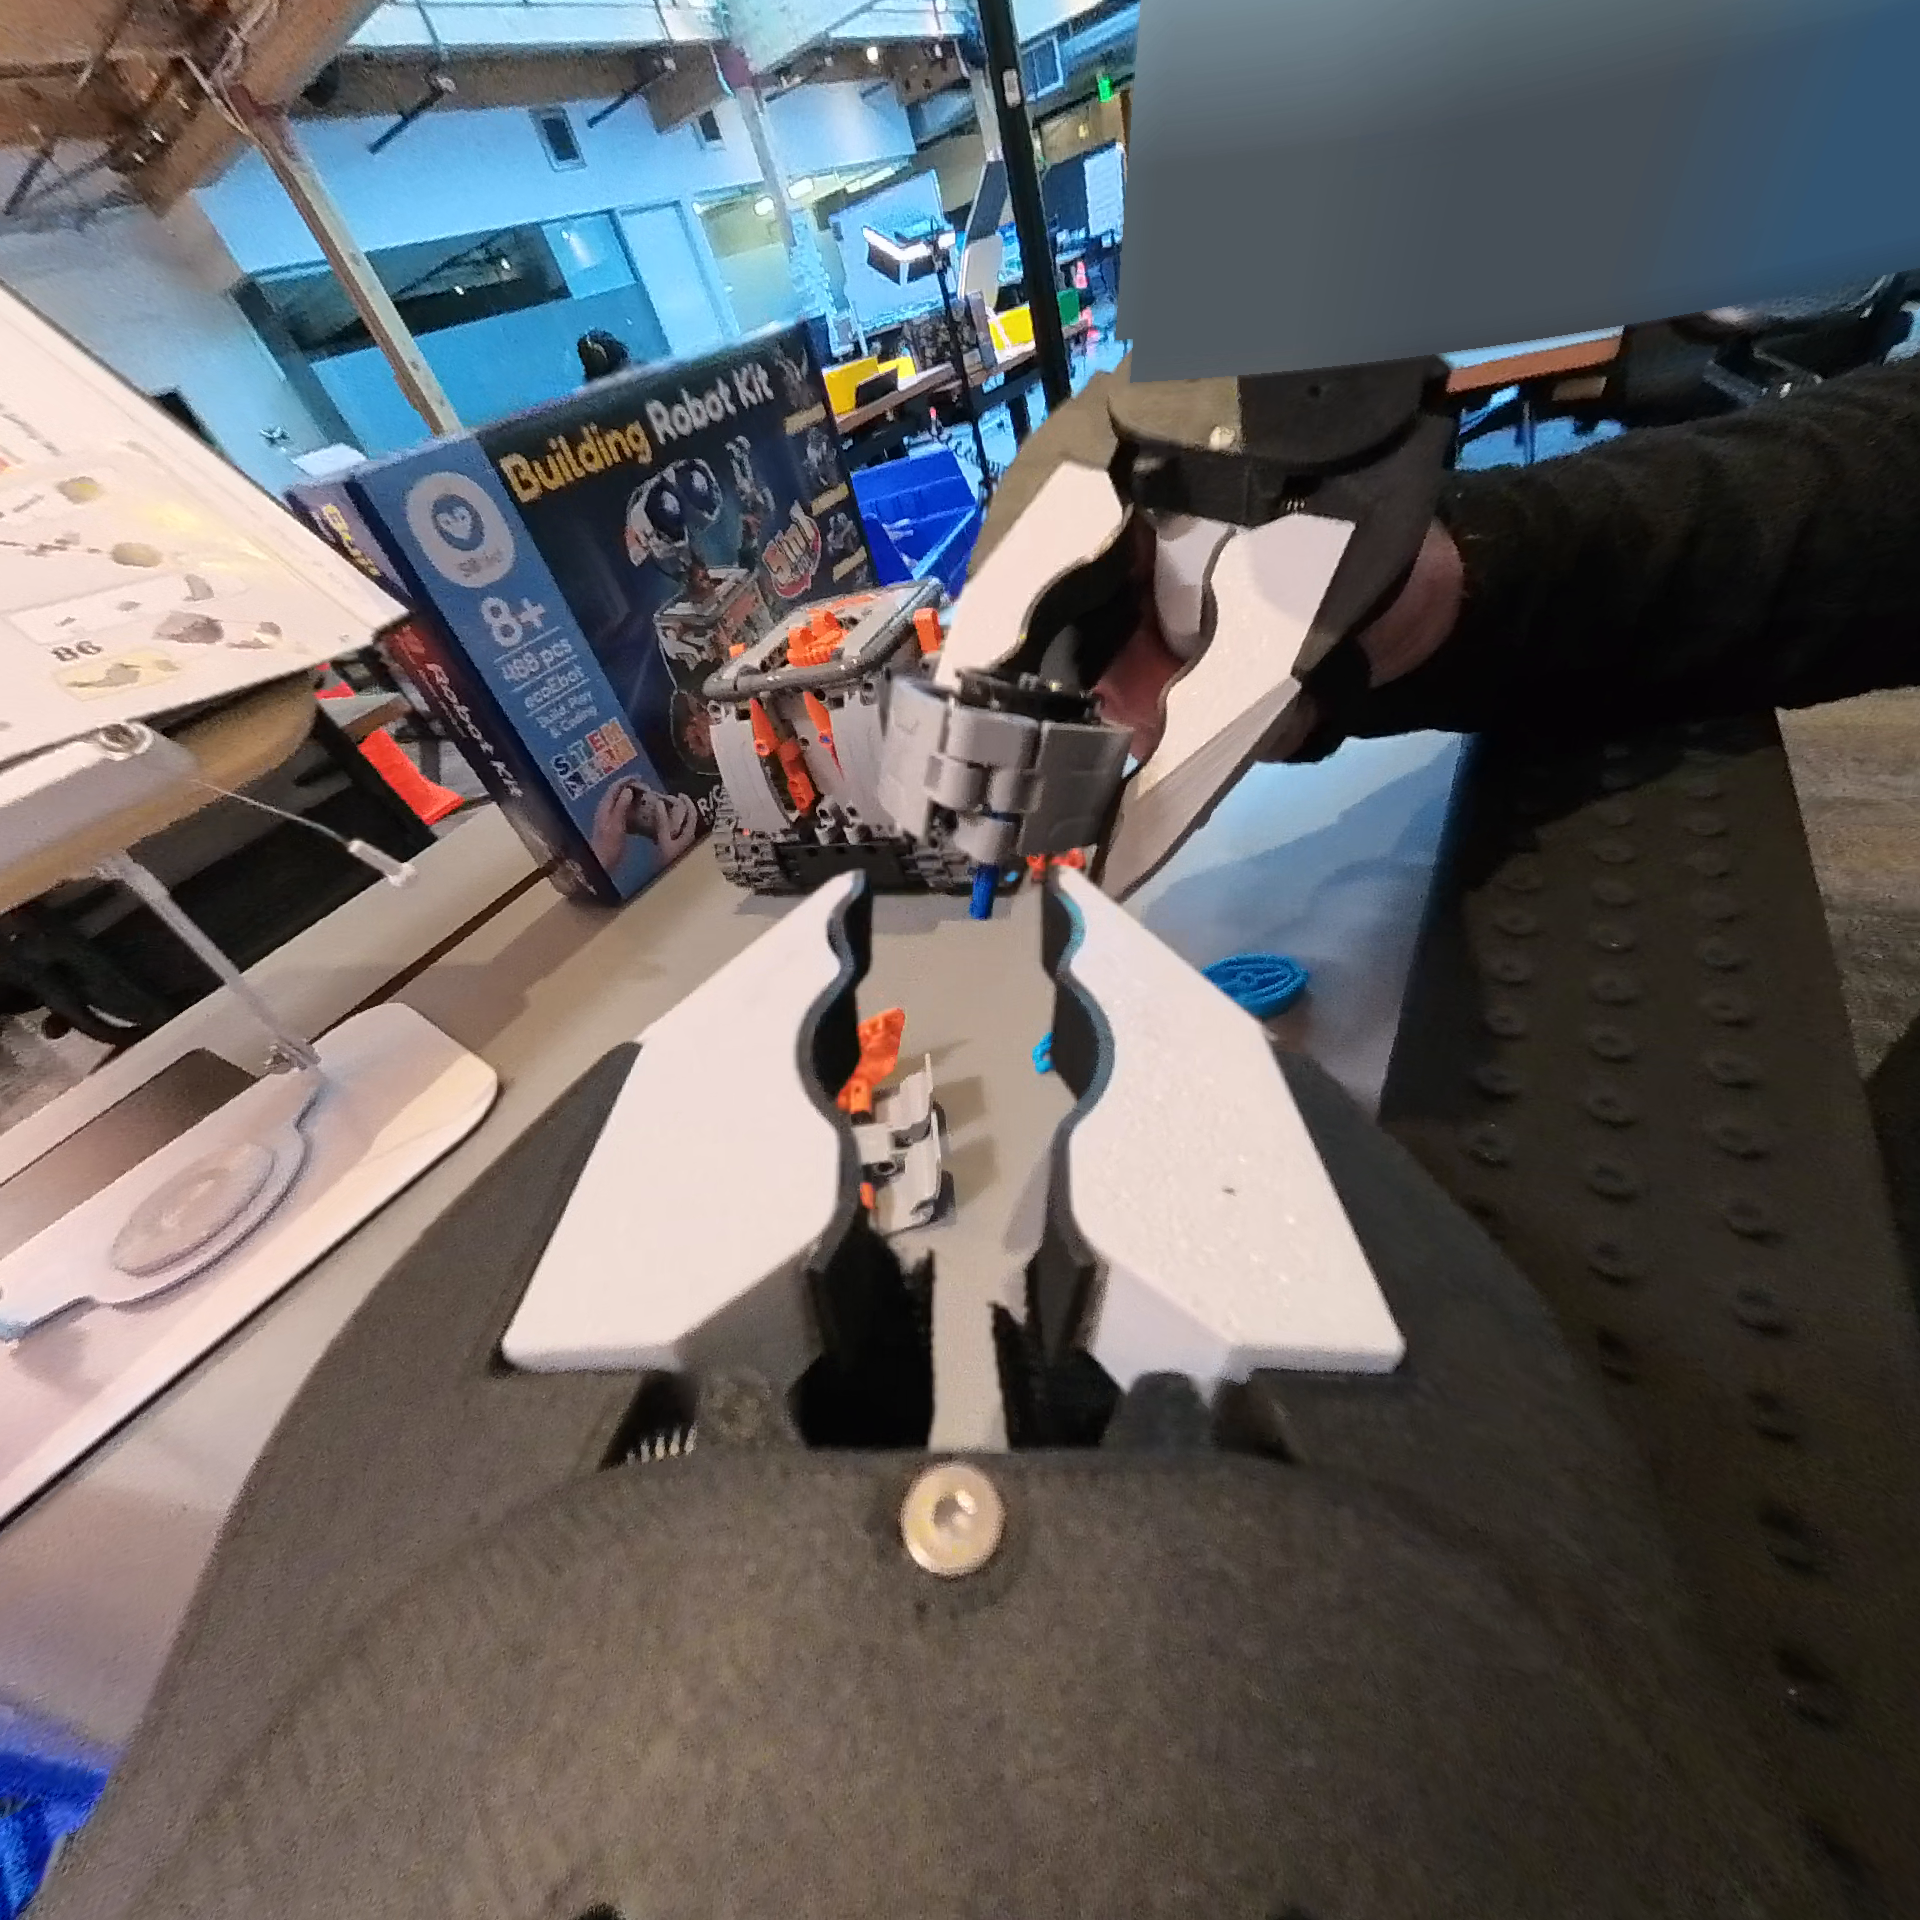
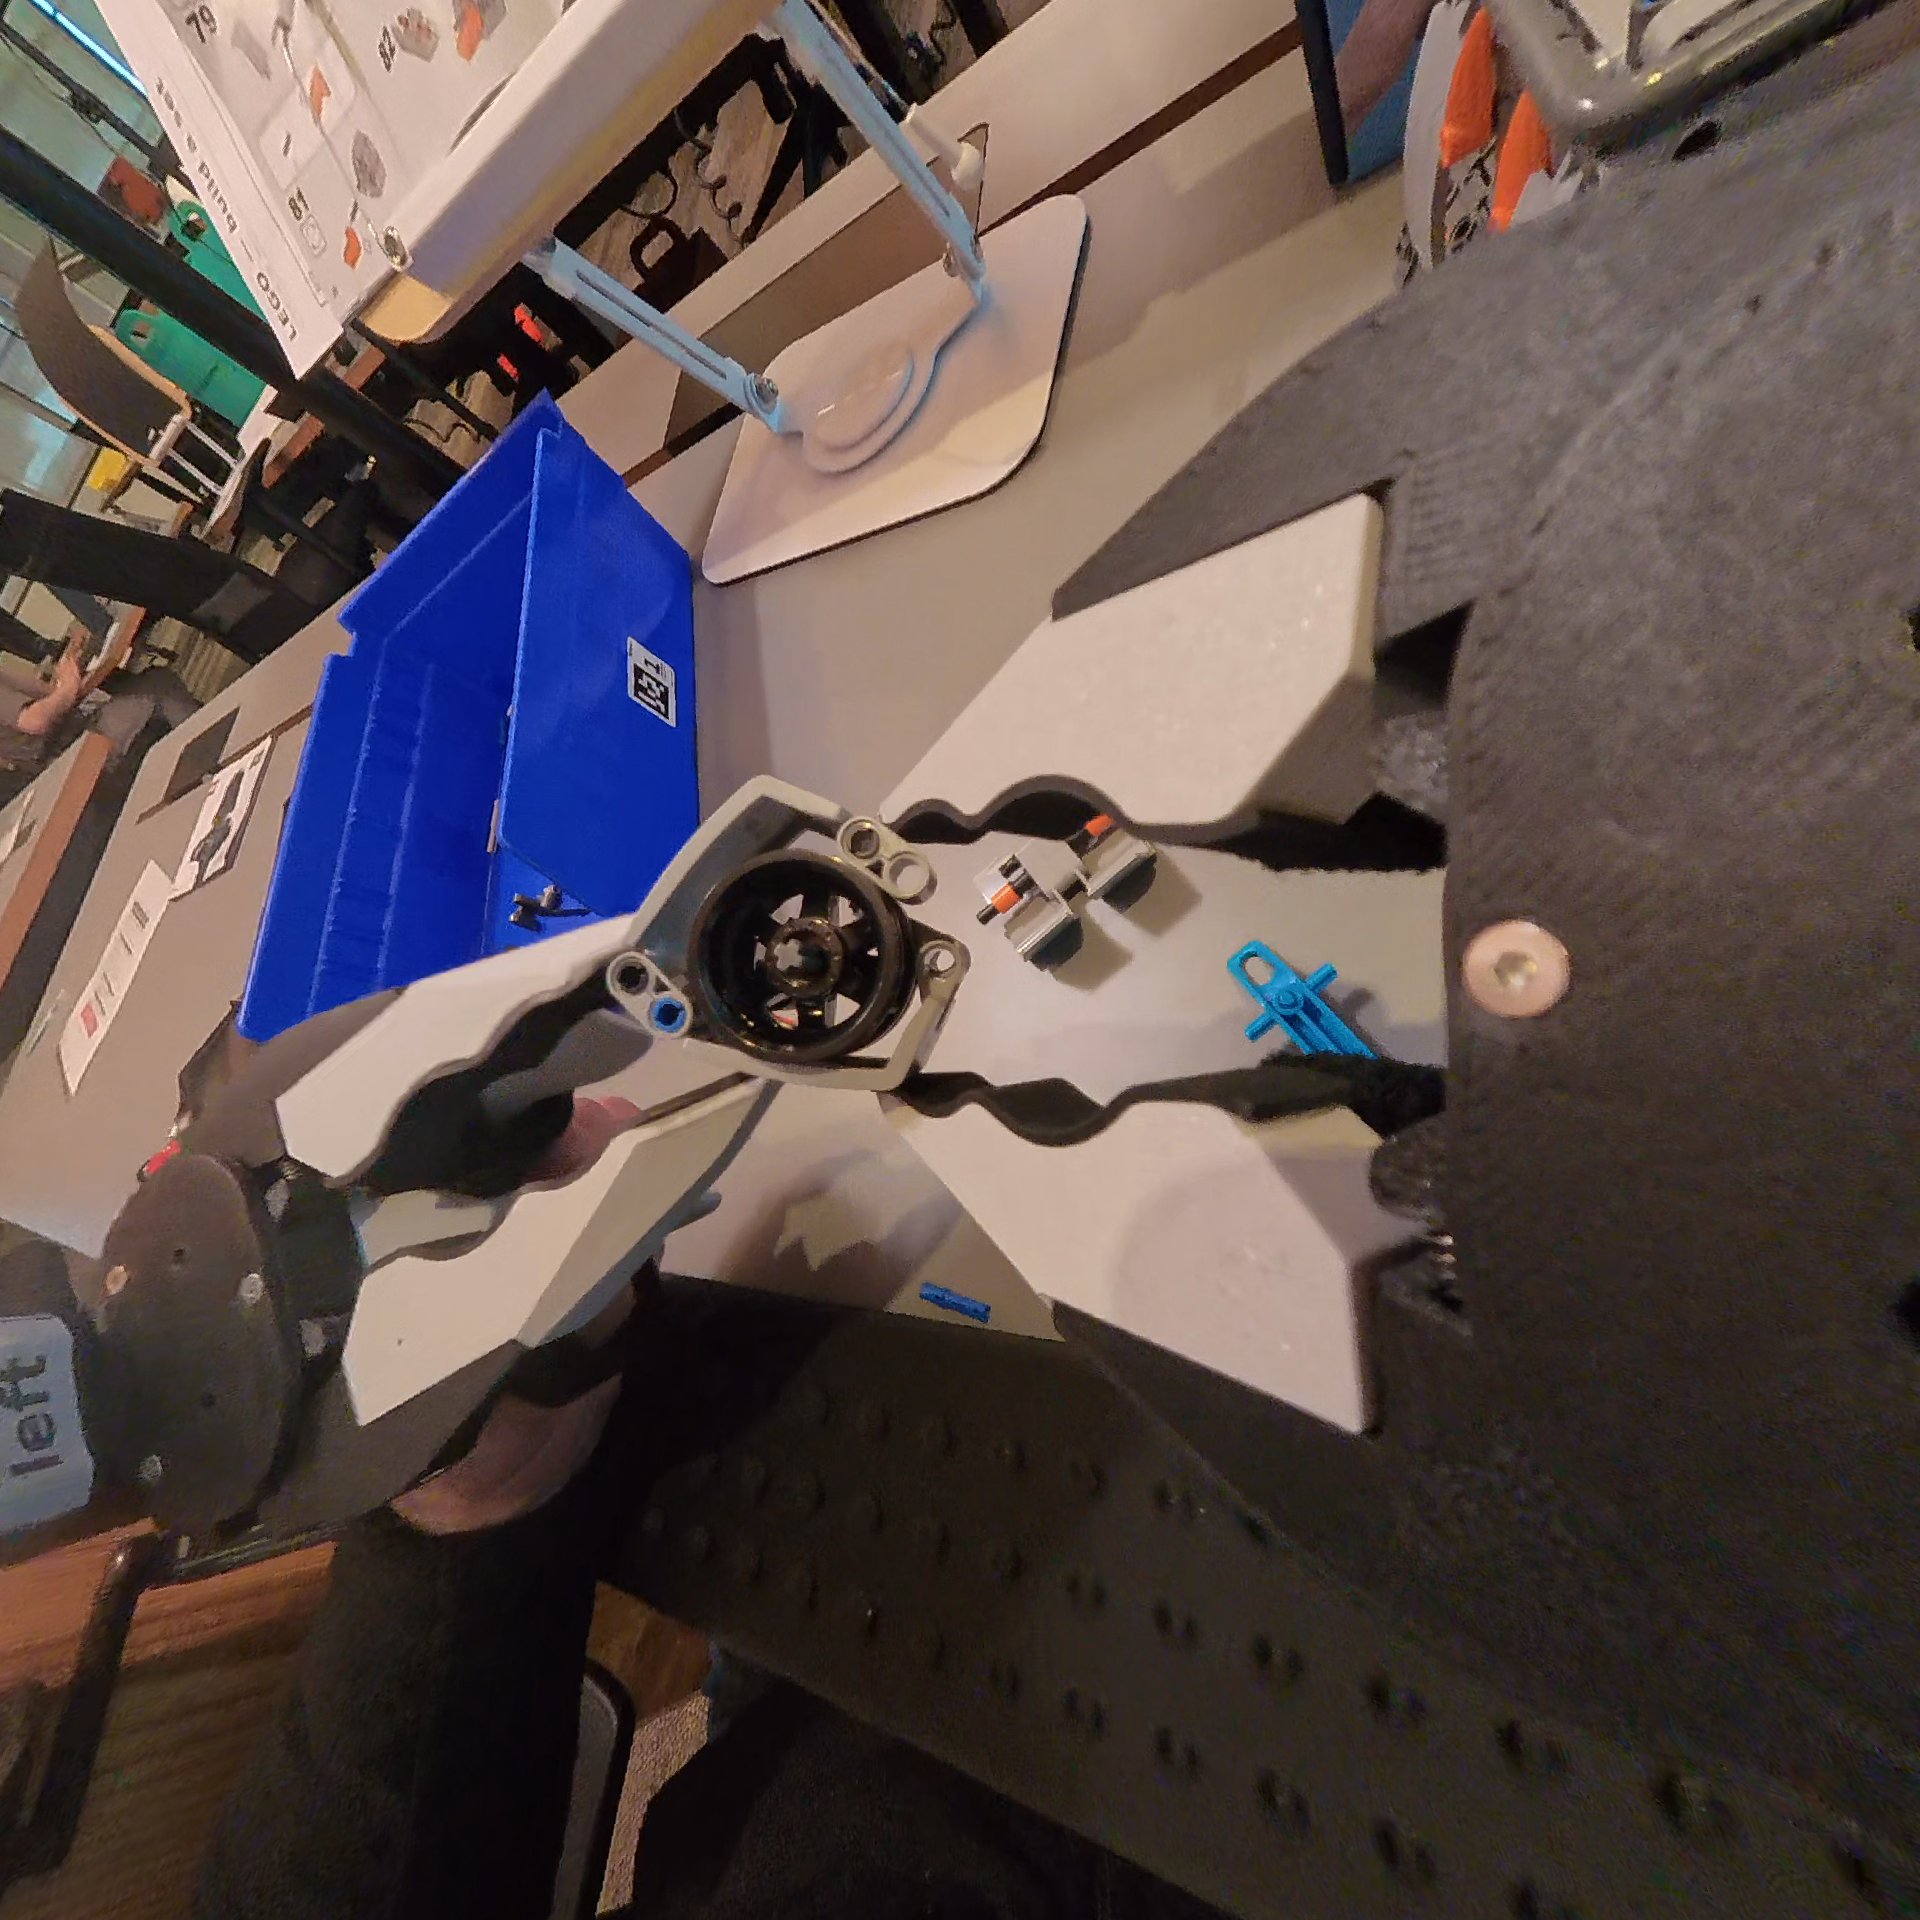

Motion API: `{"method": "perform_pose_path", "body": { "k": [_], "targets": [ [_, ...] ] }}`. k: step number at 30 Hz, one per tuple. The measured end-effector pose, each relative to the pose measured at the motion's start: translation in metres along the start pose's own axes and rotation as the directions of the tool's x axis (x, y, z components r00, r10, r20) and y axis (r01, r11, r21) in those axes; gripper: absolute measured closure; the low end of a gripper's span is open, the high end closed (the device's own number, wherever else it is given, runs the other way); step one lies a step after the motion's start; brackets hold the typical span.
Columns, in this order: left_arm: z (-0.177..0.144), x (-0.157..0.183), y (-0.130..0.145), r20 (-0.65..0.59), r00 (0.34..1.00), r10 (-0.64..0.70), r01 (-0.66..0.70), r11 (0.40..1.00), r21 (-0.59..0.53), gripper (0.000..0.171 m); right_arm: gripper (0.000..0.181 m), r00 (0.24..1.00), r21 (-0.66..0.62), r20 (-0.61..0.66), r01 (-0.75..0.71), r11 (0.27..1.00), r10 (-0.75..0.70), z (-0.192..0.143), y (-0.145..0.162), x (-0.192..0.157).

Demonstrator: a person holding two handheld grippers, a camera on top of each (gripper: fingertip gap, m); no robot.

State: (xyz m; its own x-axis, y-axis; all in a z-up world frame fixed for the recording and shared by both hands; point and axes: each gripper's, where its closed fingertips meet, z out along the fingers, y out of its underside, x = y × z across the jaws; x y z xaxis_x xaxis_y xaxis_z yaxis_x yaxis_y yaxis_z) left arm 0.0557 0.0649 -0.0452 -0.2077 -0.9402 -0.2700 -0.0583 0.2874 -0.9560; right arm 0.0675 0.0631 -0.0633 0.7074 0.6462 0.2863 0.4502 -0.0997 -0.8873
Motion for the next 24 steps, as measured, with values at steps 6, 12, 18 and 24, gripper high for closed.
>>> {"method": "perform_pose_path", "body": {
  "k": [6, 12, 18, 24],
  "targets": [
    [0.003, 0.007, -0.004, -0.001, 0.999, 0.039, -0.039, 0.999, -0.014, 0.141, 0.139, 0.994, 0.024, 0.068, -0.086, 0.996, 0.084, 0.003, 0.000, -0.005],
    [0.006, 0.006, 0.002, 0.021, 0.997, 0.069, -0.068, 0.996, -0.050, 0.144, 0.144, 0.999, -0.011, 0.022, -0.028, 1.000, 0.028, 0.004, 0.004, -0.003],
    [0.004, 0.003, 0.008, 0.014, 0.996, 0.090, -0.088, 0.992, -0.092, 0.135, 0.144, 0.994, -0.100, -0.051, 0.088, 0.991, -0.093, 0.006, 0.014, 0.001],
    [0.012, 0.009, 0.008, -0.018, 1.000, -0.014, 0.012, 0.992, -0.123, 0.113, 0.144, 0.937, -0.199, -0.162, 0.276, 0.940, -0.309, 0.006, 0.015, 0.007]
  ]
}}
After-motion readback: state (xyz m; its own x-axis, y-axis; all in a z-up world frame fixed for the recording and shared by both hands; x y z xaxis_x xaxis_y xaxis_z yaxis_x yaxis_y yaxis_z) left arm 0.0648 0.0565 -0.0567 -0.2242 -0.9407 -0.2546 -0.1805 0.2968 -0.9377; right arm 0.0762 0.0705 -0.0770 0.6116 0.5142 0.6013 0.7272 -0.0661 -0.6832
